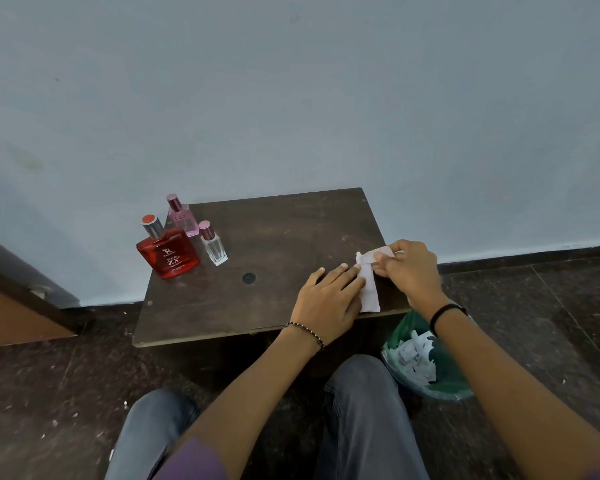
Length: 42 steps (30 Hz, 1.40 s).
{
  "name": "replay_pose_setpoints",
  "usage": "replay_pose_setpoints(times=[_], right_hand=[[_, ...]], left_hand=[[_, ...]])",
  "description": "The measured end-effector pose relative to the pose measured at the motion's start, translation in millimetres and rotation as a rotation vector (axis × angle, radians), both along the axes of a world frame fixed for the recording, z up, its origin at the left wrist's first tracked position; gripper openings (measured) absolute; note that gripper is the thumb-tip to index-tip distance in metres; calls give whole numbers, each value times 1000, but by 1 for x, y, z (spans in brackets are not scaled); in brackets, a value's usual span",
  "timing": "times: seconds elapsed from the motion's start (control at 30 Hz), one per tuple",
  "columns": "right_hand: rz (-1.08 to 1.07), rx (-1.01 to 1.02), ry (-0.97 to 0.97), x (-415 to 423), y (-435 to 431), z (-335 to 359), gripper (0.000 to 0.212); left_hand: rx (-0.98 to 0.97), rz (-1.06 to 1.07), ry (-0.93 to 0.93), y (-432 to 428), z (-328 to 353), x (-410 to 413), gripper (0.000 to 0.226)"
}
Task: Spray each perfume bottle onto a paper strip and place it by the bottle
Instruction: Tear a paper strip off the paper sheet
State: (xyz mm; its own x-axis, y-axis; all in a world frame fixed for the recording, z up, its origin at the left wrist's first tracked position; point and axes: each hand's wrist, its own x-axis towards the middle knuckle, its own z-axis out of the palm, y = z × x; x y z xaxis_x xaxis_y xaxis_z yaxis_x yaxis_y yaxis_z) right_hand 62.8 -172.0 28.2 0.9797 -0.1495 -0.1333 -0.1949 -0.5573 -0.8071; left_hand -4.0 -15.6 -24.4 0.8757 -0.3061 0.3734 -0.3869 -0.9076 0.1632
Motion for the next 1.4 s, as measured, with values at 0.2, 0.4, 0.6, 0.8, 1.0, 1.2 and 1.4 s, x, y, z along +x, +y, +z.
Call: replay_pose_setpoints(times=[0.2, 0.4, 0.6, 0.8, 1.0, 1.2, 1.4], right_hand=[[-293, 449, -50, -20, 4, 3, 3], [-49, 258, -128, -35, 11, 14, 4], [200, 155, -240, -54, 35, 20, 4], [338, 143, -347, -69, 73, 8, 13], [369, 118, -317, -72, 92, 1, 21], [231, 287, -142, -72, 86, 5, 23], [127, 385, -80, -61, 61, 4, 15]], left_hand=[[18, -4, 49, -2, 8, -2, 40], [-97, 12, 181, 4, 27, 4, 35], [-1204, 495, 543, 20, 58, -7, 39], [-1720, 546, 710, 52, 63, -25, 14], [-1732, 591, 664, 72, 61, -35, 8], [-1577, 546, 653, 63, 60, -31, 16], [-1379, 458, 700, 41, 53, -23, 20]])
